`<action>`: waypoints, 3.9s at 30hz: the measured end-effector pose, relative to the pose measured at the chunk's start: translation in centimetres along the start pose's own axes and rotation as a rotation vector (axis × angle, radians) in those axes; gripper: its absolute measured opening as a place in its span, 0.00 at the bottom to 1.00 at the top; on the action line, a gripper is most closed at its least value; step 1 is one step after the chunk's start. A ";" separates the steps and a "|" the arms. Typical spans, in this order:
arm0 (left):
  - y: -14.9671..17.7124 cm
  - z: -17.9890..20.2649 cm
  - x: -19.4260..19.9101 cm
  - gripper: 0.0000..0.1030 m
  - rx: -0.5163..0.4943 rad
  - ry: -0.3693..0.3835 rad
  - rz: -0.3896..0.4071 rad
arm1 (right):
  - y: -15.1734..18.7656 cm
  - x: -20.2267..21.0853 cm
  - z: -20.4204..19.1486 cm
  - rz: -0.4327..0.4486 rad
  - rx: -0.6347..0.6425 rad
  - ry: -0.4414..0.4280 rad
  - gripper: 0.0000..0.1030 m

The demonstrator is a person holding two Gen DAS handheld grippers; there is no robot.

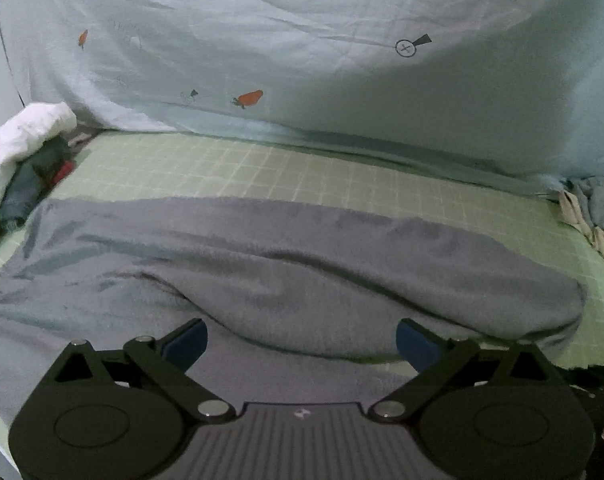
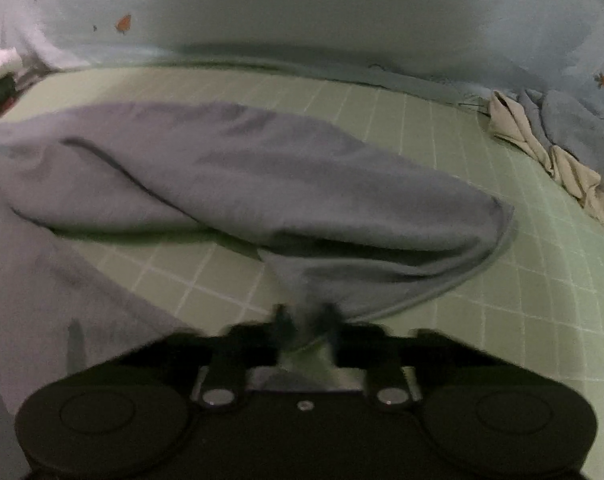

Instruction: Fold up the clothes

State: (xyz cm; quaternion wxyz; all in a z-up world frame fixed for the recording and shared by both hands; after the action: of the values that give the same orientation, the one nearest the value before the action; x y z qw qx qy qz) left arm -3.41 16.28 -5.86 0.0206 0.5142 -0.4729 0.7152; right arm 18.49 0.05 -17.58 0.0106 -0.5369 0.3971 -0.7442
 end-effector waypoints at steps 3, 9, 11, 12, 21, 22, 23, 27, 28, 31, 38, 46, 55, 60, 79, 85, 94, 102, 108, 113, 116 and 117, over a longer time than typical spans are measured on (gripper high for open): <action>-0.3 0.3 0.0 0.97 -0.031 -0.006 -0.007 | 0.4 1.1 1.3 0.039 0.012 0.087 0.02; -1.4 -0.2 -0.5 0.97 -0.018 -0.008 -0.027 | 1.3 5.3 6.7 0.102 -0.116 0.352 0.01; -1.8 -0.1 -0.7 0.97 -0.012 0.000 -0.029 | 1.7 6.0 7.9 0.094 -0.142 0.399 0.01; -2.0 -0.1 -0.8 0.97 -0.010 0.004 -0.030 | 1.9 5.9 7.9 0.072 -0.148 0.382 0.01; -2.4 0.3 -1.2 0.97 0.006 0.015 -0.038 | 2.0 6.6 10.2 0.076 -0.378 0.226 0.62; -2.4 0.3 -1.3 0.97 0.006 0.012 -0.043 | 1.7 6.7 10.9 0.106 -0.435 0.191 0.67; -2.4 0.3 -1.4 0.97 0.007 0.008 -0.047 | 1.2 6.4 11.5 0.131 -0.491 0.156 0.75; -2.5 0.2 -1.9 0.97 0.020 0.002 -0.062 | -1.1 3.2 13.6 0.173 -0.608 0.062 0.77; -2.6 0.1 -2.1 0.97 0.022 -0.002 -0.066 | -1.9 2.1 13.8 0.170 -0.615 0.049 0.77; -2.8 0.1 -2.6 0.97 0.029 -0.014 -0.077 | -4.1 -2.3 13.8 0.117 -0.589 0.036 0.67; -3.5 -0.4 -3.8 0.97 0.051 -0.061 -0.089 | -7.7 -7.7 14.9 -0.035 -0.425 -0.030 0.00; -3.8 -1.3 -5.3 0.97 0.072 -0.086 -0.115 | -14.0 -5.7 20.1 0.209 -0.485 0.066 0.01; -3.3 -1.4 -5.1 0.97 0.068 -0.053 -0.111 | -8.8 -4.5 19.6 0.072 -0.598 0.237 0.55; -3.0 -1.1 -4.8 0.97 0.088 -0.017 -0.117 | -1.6 -2.5 16.7 -0.030 -0.782 0.211 0.55; -1.0 -4.4 -0.2 0.97 0.209 0.004 -0.033 | 3.4 8.9 11.1 0.237 -0.589 0.324 0.02; -0.8 -5.5 0.5 0.97 0.231 0.007 -0.011 | 7.1 5.2 13.0 -0.004 -0.730 0.320 0.11; 0.7 -6.8 -0.5 0.97 0.269 -0.028 -0.060 | 2.6 5.1 11.3 0.107 -0.549 0.373 0.68; 1.0 -7.4 -2.5 0.97 0.265 -0.061 -0.113 | -3.3 1.2 11.4 0.132 -0.511 0.281 0.82; -1.7 -7.5 -6.5 0.97 0.246 -0.078 -0.129 | -5.3 -2.7 14.8 0.088 -0.607 0.260 0.81; -5.8 -6.3 -11.6 0.97 0.243 -0.041 -0.118 | -5.4 -4.1 14.9 0.073 -0.571 0.283 0.56; -7.8 -5.2 -15.2 0.95 0.236 -0.017 -0.125 | -5.4 -4.4 14.1 0.074 -0.511 0.285 0.38; -8.3 -4.8 -16.6 0.93 0.236 -0.010 -0.133 | -5.4 -4.6 13.8 0.072 -0.495 0.285 0.35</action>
State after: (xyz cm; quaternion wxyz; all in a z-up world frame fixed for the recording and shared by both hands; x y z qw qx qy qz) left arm 5.23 31.85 -13.08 0.0048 0.5470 -0.3506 0.7602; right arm 33.79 -2.26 -16.48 -0.1501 -0.3988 0.5830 -0.6918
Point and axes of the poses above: each gripper's, at about its wrist camera, not at the fingertips, and x roughly against the way its jaws point, z to its right, y to its underside, the point moved 1 cm from there along -x, roughly the way its jaws point, and after that the axes turned 2 degrees about y, right-handed, at the moved point
